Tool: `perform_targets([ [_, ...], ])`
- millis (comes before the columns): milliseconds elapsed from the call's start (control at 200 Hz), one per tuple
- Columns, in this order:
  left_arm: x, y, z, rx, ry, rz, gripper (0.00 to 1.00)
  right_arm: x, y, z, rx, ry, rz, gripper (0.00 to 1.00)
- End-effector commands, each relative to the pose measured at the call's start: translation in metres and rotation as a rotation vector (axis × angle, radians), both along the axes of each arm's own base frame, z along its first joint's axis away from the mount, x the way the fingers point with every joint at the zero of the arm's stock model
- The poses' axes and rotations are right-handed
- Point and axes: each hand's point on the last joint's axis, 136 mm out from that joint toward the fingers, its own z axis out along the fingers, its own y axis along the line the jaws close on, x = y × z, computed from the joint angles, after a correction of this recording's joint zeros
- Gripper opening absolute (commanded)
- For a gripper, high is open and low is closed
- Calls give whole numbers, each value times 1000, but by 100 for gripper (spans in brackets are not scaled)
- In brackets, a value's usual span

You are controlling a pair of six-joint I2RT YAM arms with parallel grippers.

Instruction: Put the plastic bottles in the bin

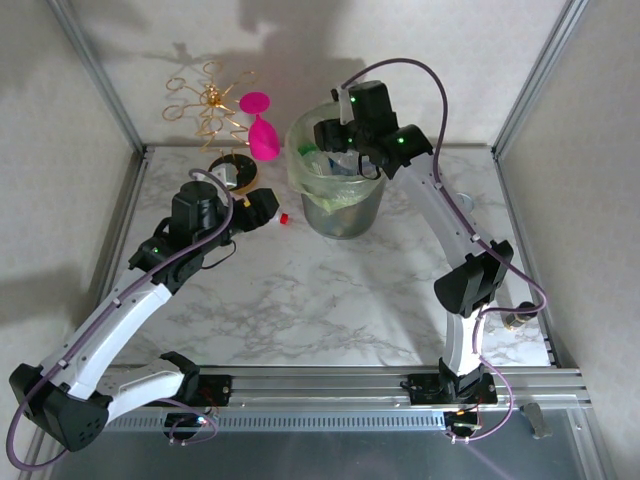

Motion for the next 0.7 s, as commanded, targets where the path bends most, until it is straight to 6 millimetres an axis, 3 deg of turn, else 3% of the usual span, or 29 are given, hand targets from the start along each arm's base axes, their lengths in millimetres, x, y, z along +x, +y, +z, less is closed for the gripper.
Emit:
perform_targets([
  [0,-2,10,13,5,-36,29,77,1,0,4,33,-2,12,60],
  [100,-2,10,13,0,-36,30,77,5,-6,5,40,-9,-7,58],
  [190,-2,10,13,-4,-36,30,77,12,-14,-1,31,-3,-32,49],
  [350,-2,11,14,-6,-37,35,77,25,-25,-35,-71,49,-96,39],
  [581,-1,11,16,-7,-38,38,77,9,5,-57,-82,85,-5,37],
  [696,0,10,17,-12,-37,36,77,14,5,-78,-122,128,-27,37],
])
